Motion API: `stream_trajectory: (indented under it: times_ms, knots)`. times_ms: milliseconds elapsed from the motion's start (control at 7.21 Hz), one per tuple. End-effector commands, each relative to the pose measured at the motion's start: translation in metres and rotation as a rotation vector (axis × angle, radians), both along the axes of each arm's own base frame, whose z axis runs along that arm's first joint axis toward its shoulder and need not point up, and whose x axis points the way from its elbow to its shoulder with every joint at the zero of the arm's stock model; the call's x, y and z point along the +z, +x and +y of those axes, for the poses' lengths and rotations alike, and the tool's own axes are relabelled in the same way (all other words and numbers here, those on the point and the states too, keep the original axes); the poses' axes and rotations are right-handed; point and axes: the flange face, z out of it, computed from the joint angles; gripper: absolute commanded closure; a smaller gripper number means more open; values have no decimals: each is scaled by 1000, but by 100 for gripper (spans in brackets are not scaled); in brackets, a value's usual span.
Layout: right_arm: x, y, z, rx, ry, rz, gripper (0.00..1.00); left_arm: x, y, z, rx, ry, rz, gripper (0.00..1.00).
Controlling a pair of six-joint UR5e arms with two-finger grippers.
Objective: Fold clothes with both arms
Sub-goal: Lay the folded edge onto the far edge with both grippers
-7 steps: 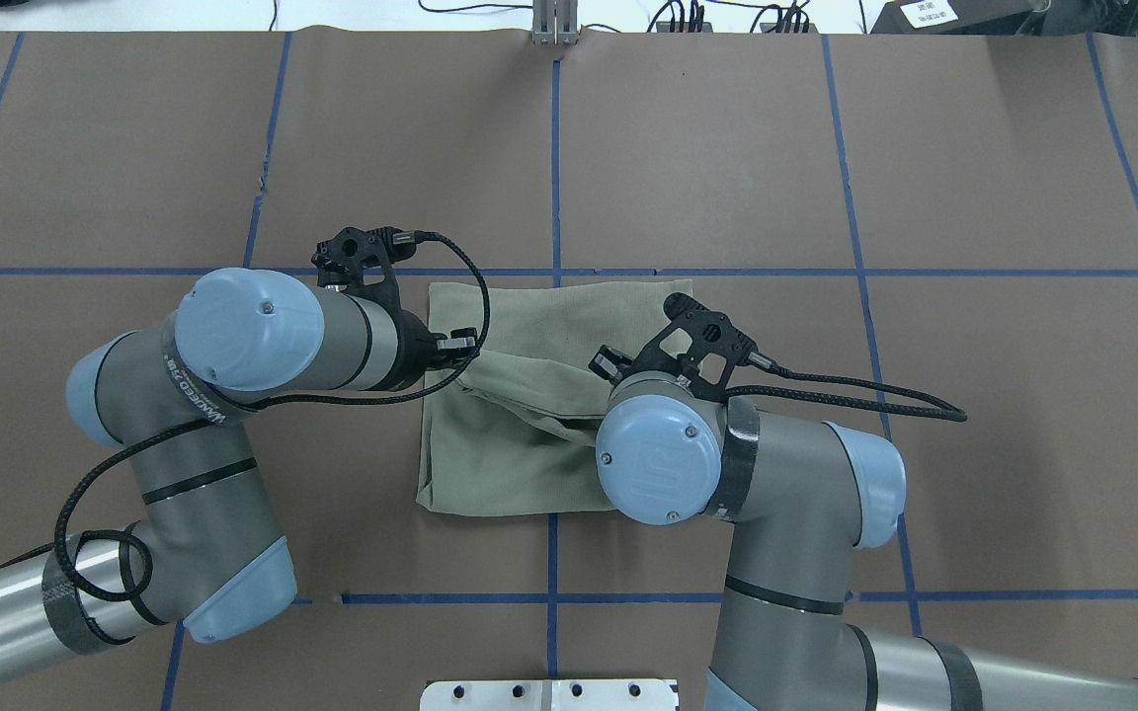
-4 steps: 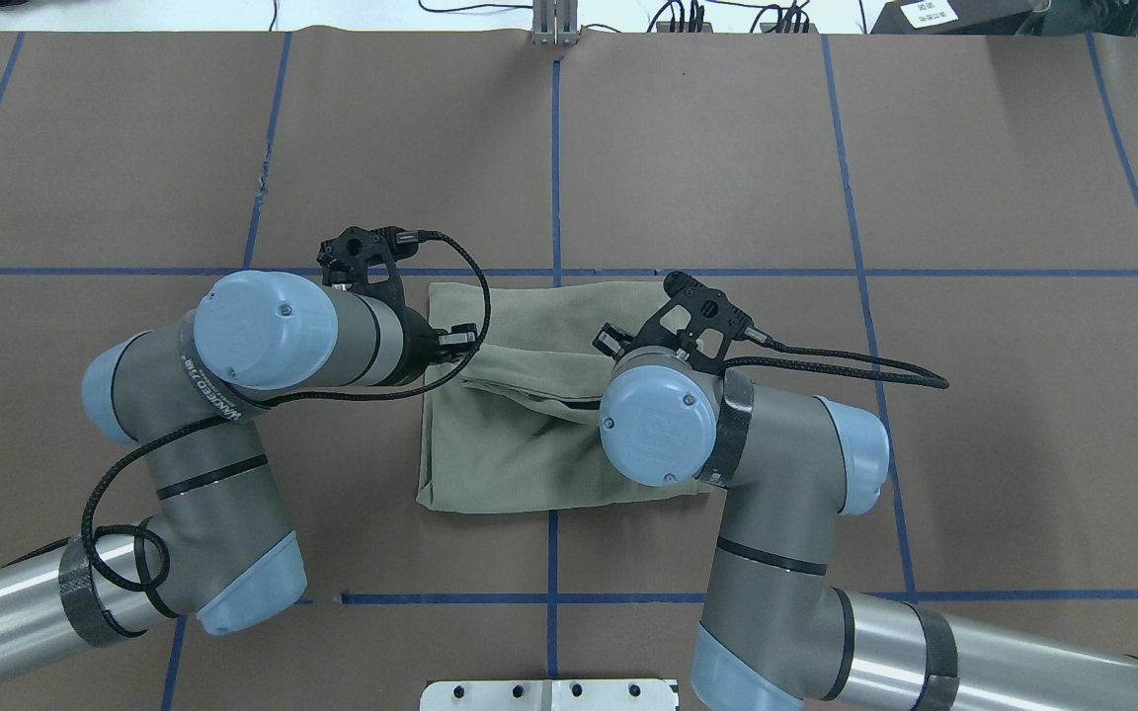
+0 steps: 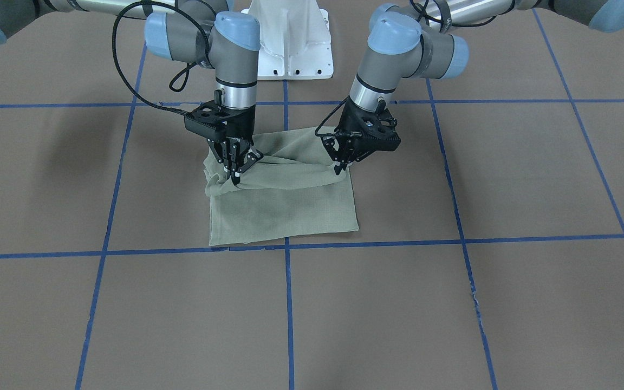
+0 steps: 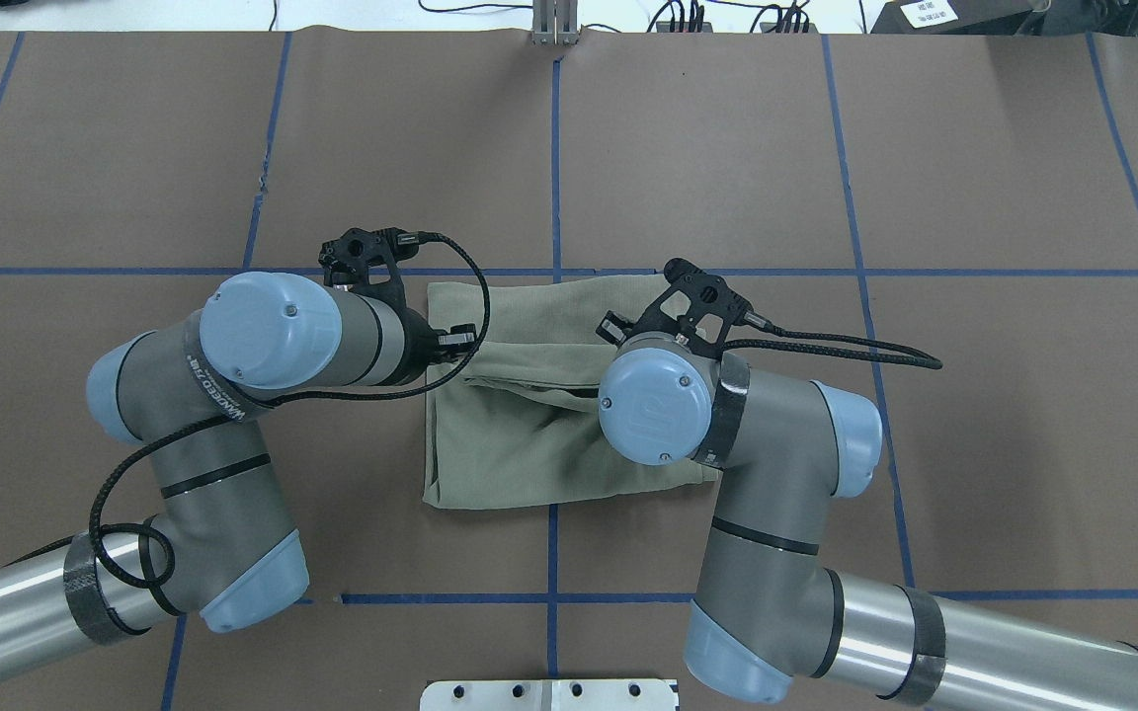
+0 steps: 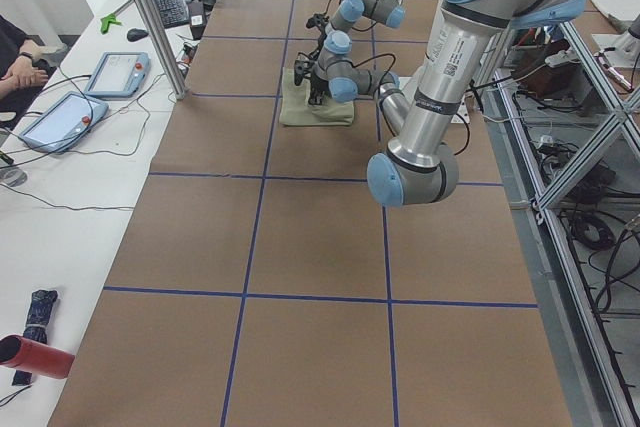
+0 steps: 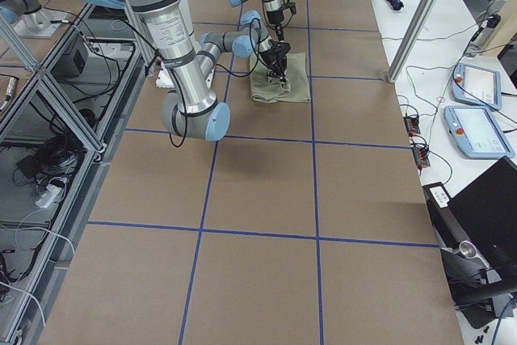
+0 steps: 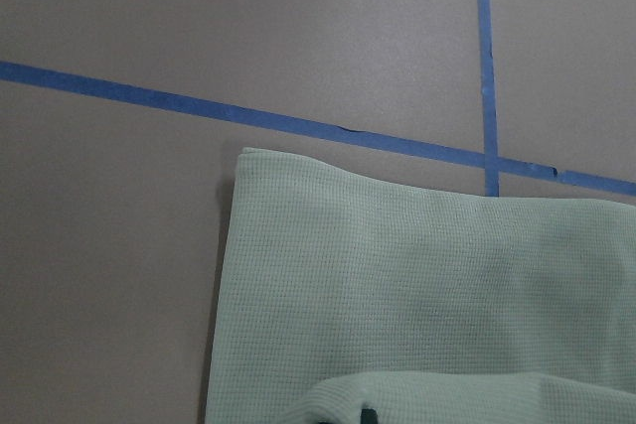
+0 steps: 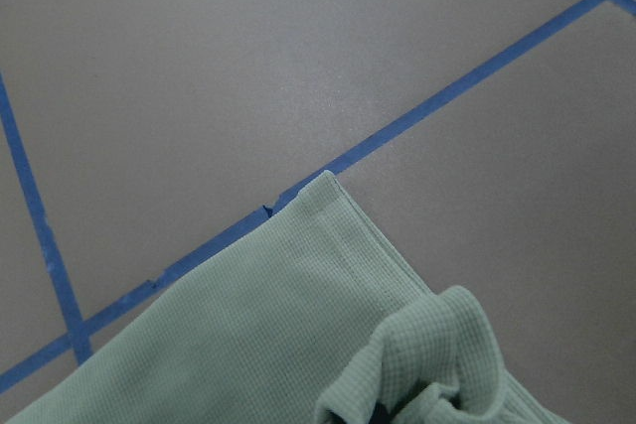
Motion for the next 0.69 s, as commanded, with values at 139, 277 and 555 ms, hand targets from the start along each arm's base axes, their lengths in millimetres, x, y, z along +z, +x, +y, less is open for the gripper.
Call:
stream_trajectory:
  times_ms: [139,277,555]
  knots:
    - [-22,19,-39,-147,-2,20,0,-4,-27,-23,51,161,-54,0]
    - [-25,21,-37,-167,12,21,0,-3,-39,-34,79,193,-63,0]
    - [-34,13,5,-218,35,8,0,1,-54,-46,108,218,-61,0]
